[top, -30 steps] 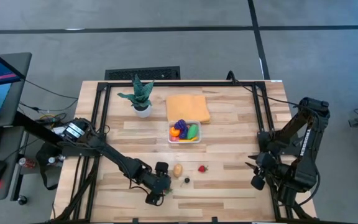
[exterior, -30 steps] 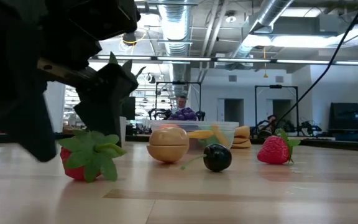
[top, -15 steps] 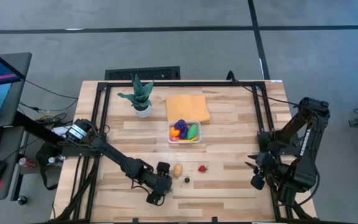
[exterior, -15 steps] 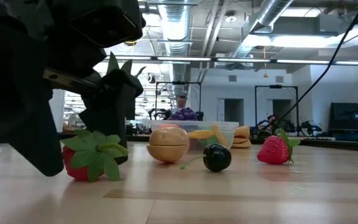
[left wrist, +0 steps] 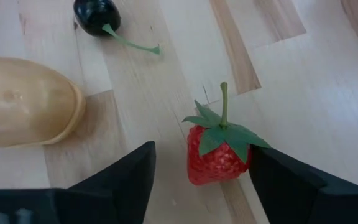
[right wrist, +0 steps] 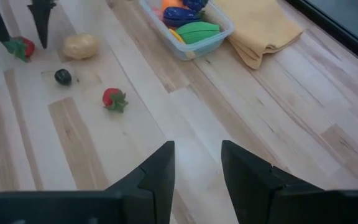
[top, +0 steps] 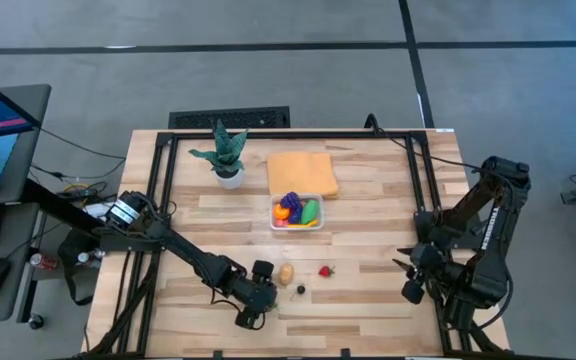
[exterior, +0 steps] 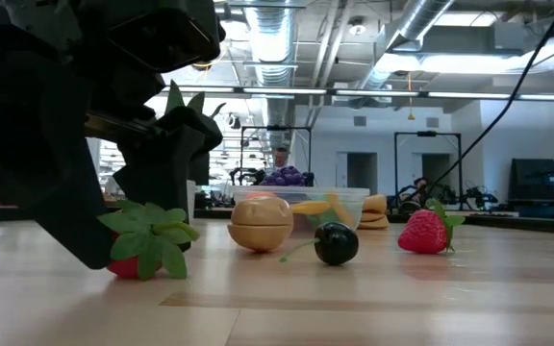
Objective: Pick and placing Produce into tupperware
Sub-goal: Put the left red strawberry into the transparent bin
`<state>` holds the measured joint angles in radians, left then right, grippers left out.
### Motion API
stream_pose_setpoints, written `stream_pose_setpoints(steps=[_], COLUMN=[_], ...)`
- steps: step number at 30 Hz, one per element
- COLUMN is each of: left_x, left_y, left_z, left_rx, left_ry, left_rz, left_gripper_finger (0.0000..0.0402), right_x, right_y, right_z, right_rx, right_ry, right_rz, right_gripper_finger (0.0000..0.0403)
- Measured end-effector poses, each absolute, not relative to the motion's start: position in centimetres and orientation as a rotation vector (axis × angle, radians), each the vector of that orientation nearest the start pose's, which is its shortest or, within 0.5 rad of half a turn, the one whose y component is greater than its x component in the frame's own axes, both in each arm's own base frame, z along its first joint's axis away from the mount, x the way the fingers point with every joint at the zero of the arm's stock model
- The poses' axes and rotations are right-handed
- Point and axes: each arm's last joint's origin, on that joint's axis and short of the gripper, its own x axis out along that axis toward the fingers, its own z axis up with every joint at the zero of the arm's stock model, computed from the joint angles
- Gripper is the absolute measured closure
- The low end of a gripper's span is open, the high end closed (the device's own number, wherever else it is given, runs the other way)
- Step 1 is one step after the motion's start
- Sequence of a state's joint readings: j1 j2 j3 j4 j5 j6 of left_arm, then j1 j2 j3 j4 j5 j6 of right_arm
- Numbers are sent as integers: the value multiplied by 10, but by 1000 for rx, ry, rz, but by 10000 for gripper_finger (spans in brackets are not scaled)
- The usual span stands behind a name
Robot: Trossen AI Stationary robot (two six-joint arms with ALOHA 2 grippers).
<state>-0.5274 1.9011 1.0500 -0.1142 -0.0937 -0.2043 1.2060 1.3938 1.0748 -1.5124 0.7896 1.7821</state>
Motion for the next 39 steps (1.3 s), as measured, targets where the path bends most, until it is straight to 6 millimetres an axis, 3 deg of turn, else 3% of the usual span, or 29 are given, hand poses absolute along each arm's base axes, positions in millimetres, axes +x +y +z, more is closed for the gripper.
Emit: stream_pose_setpoints(steps=[30, 39], left_x=[320, 321], left_y=[-180, -180], left_z=[129, 131], left_rx=[31, -38], left_ry=[968, 978], left_rz=[-255, -219], left_gripper_finger=[258, 261], right_x=[94, 94], right_y=[181, 181], right_z=[258, 258], right_rx=[100, 101], right_ry=[759, 759], right_rz=[-538, -538], right_gripper_finger=[278, 278])
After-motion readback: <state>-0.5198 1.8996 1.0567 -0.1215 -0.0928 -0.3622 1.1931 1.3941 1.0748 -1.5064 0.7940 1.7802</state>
